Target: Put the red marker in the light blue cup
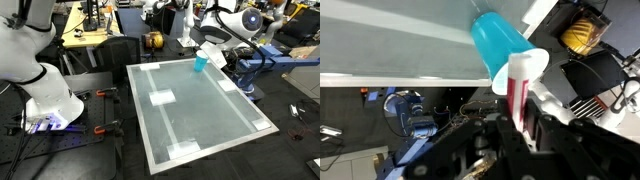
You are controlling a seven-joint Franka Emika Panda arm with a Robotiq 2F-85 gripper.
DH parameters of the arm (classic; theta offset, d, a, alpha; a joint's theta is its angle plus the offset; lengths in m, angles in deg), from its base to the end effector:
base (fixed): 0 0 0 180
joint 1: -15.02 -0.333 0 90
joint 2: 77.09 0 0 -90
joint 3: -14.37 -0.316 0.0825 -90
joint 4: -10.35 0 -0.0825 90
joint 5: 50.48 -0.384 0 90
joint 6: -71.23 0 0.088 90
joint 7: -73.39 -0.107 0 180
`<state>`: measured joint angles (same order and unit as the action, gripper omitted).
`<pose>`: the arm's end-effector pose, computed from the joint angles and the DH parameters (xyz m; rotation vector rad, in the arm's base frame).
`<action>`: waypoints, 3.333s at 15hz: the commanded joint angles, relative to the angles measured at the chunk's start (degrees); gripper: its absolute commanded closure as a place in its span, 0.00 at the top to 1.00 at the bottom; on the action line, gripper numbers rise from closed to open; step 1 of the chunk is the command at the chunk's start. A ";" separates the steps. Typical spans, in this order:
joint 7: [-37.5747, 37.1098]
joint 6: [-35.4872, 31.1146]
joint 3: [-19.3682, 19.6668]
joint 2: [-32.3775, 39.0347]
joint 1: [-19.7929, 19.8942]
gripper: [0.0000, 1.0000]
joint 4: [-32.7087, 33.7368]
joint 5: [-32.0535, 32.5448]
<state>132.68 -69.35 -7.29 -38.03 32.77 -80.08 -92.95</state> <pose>0.7212 0.0038 0.2847 -2.4230 -0.5547 -0.6688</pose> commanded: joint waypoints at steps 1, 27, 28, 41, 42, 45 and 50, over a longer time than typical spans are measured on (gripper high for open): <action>7.11 3.84 0.22 1.12 -0.14 0.05 2.13 -5.04; 50.27 15.91 10.14 5.20 -7.44 0.05 2.78 -41.94; 51.58 15.91 10.82 5.50 -8.25 0.05 2.92 -43.16; 60.96 17.80 14.95 7.43 -12.92 0.05 4.59 -52.13; 61.15 17.96 15.12 7.61 -13.06 0.05 4.57 -52.34; 61.99 18.26 15.61 8.20 -13.63 0.05 4.57 -52.91; 62.46 18.41 15.71 9.21 -13.87 0.05 4.75 -53.23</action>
<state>193.60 -53.15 6.87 -29.94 19.91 -76.82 -144.33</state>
